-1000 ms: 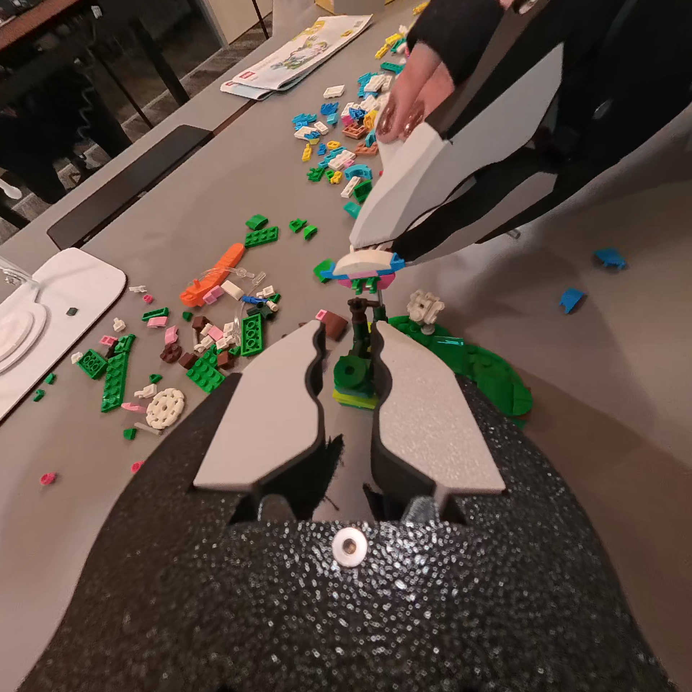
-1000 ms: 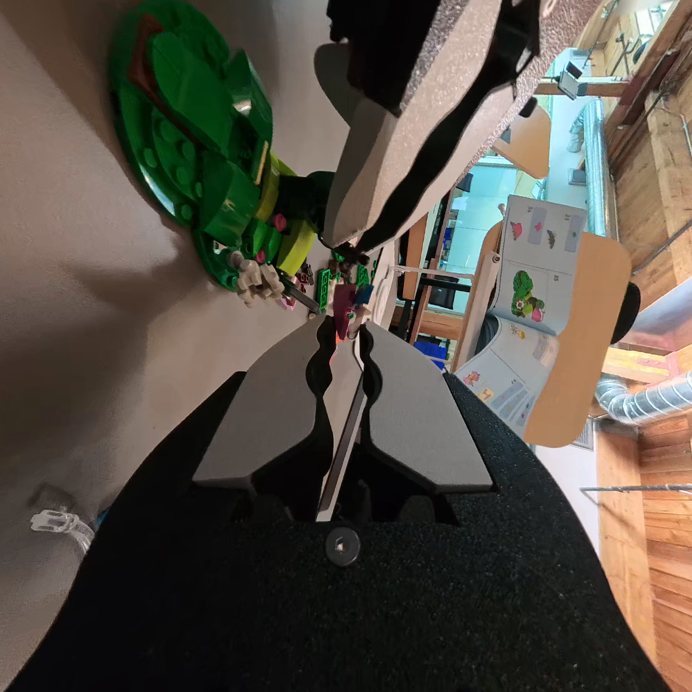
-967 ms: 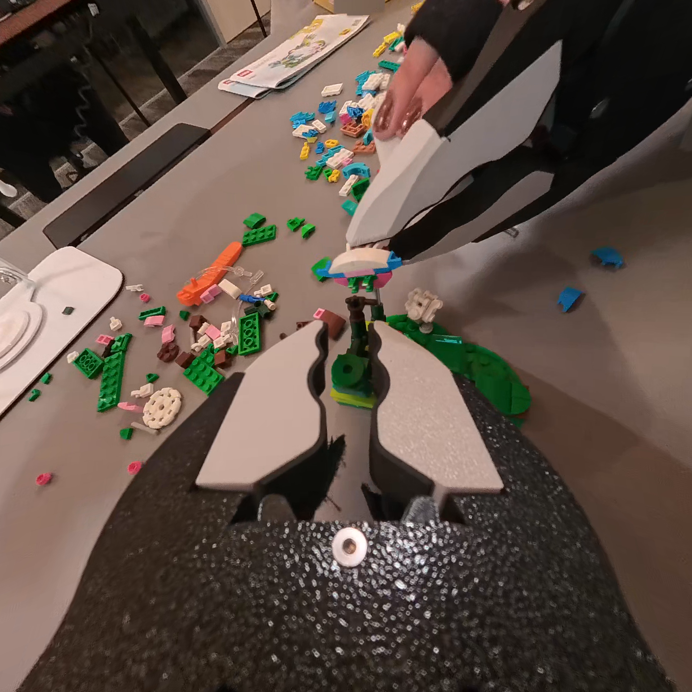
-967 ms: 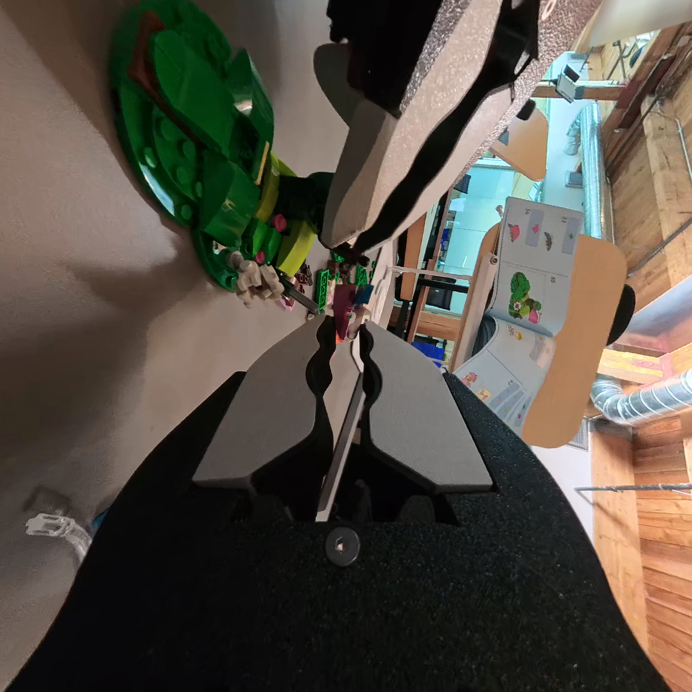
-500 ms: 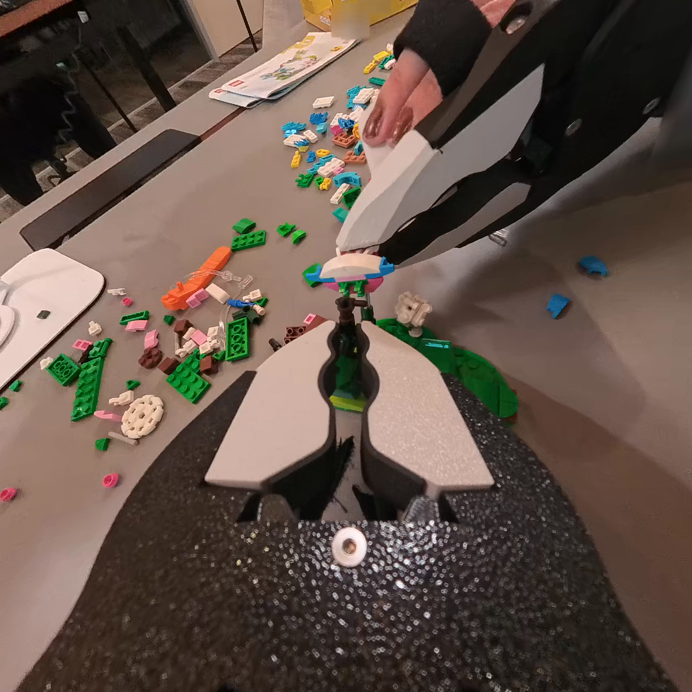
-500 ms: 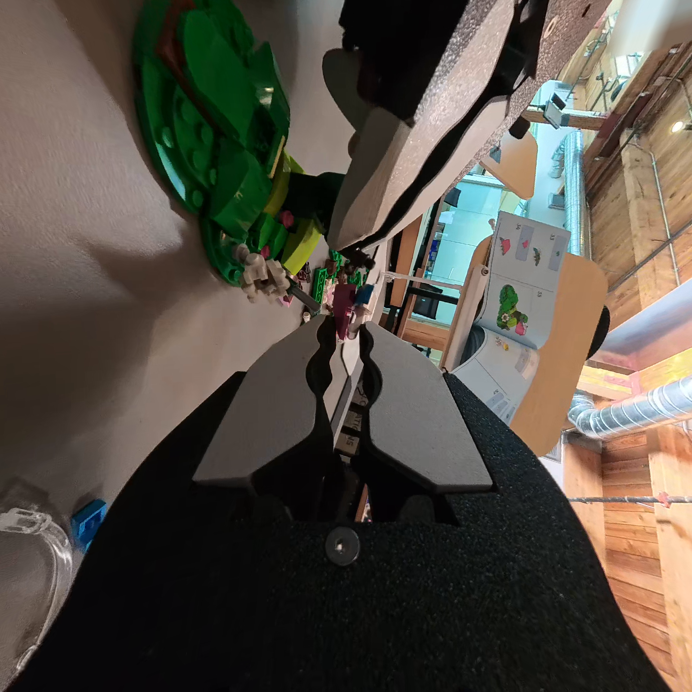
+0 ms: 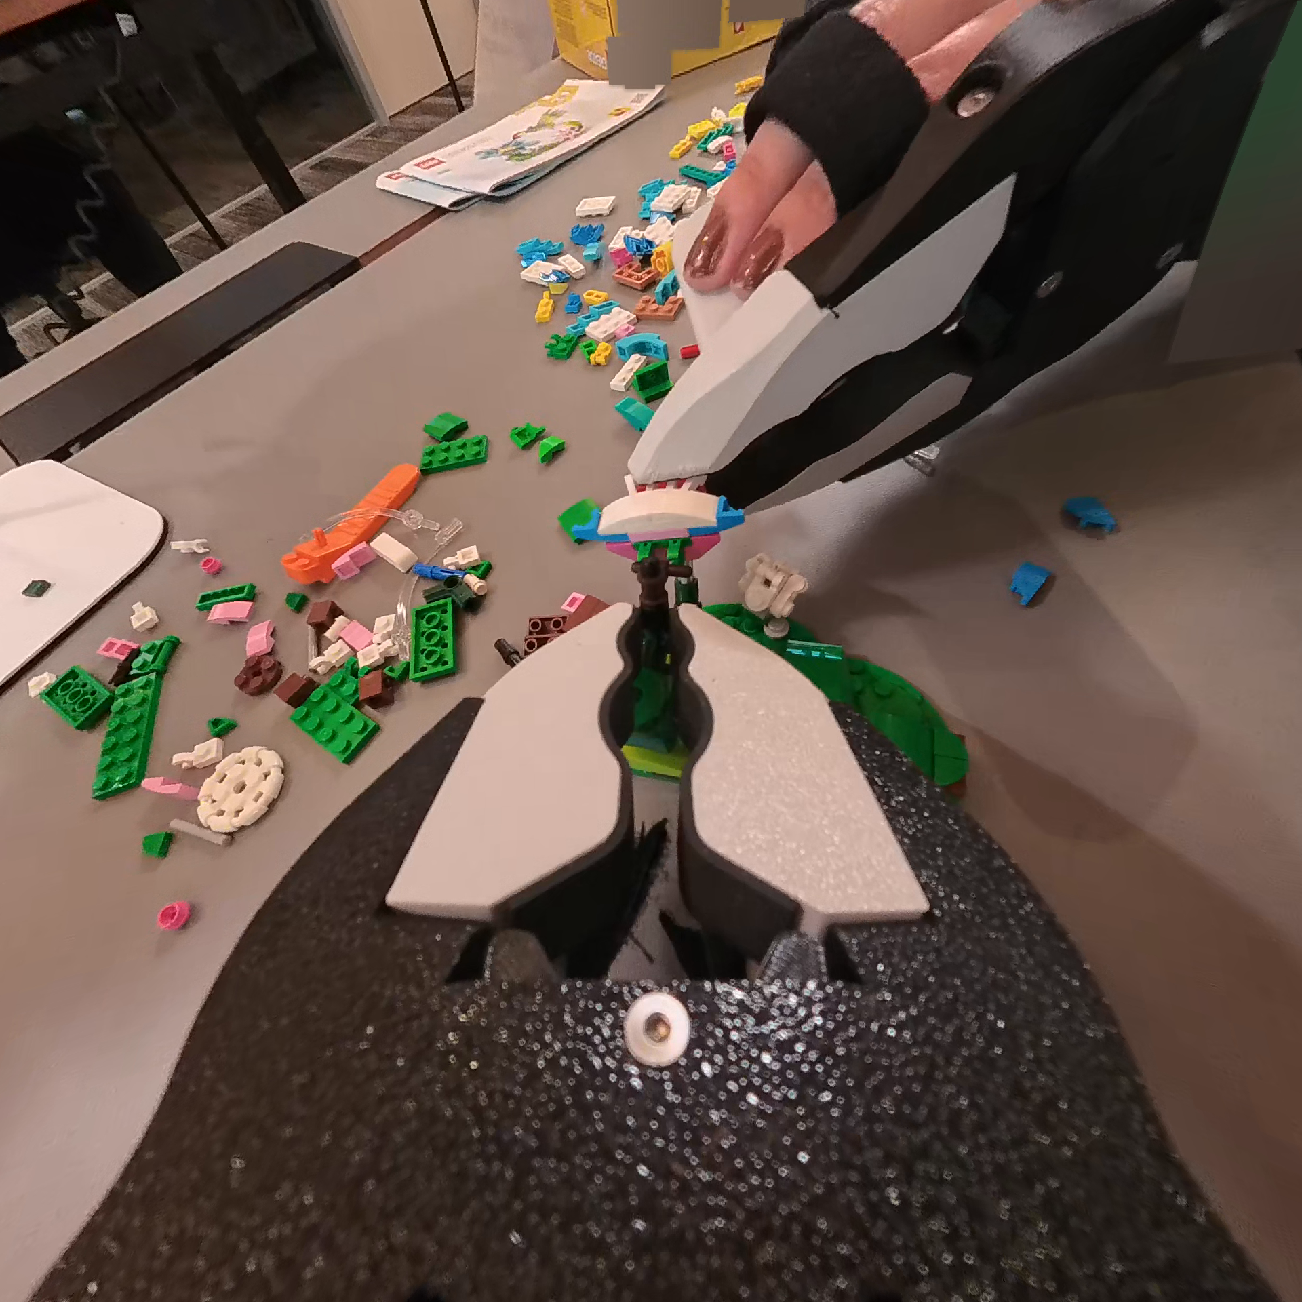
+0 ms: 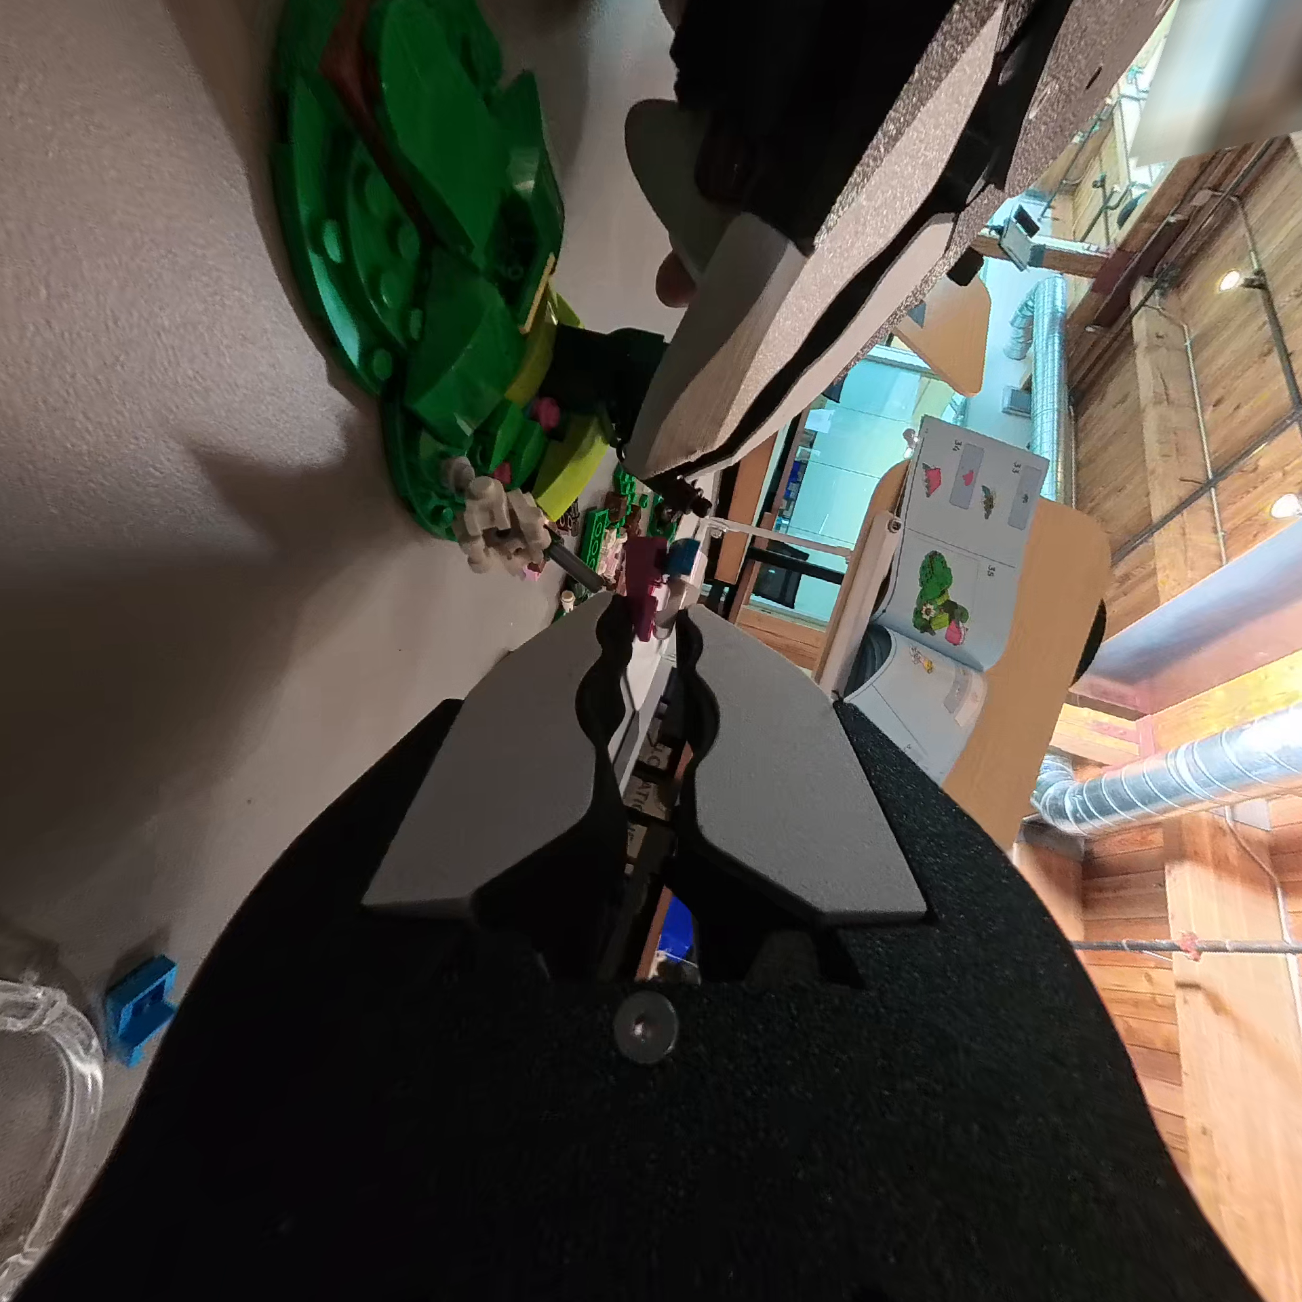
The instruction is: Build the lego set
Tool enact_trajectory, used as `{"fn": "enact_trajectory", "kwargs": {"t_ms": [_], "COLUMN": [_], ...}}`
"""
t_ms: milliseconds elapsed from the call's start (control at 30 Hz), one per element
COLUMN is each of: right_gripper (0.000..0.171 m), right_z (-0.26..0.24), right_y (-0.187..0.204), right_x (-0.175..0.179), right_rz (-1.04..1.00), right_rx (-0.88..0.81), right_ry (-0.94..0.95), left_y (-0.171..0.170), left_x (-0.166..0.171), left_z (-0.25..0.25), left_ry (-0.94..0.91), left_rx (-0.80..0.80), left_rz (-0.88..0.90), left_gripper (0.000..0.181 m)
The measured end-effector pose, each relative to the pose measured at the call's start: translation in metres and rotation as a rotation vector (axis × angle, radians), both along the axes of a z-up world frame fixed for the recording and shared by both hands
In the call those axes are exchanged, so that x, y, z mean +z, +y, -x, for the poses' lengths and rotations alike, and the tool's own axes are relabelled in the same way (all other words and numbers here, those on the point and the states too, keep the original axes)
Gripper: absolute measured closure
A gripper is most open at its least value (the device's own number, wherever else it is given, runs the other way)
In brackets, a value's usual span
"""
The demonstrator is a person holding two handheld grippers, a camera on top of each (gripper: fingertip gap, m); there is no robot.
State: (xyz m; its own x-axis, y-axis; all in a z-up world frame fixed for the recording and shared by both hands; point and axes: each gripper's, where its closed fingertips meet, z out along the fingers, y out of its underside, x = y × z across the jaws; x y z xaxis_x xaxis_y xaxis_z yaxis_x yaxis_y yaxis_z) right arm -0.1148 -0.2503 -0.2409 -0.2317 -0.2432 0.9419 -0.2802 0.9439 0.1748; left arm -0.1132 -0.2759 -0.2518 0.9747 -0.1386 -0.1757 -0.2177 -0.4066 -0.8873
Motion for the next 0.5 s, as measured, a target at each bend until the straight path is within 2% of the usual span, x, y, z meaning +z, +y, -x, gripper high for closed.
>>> {"fn": "enact_trajectory", "kwargs": {"t_ms": [500], "right_gripper": [0.159], "right_z": [-0.0007], "right_y": [0.0011], "right_x": [-0.0016], "right_rz": [0.043], "right_rx": [-0.035], "right_ry": [-0.005], "left_y": [0.0001], "left_x": [-0.0005], "left_z": [0.0004], "left_ry": [0.015], "left_rx": [0.005], "left_rz": [-0.002], "left_gripper": [0.174]}}
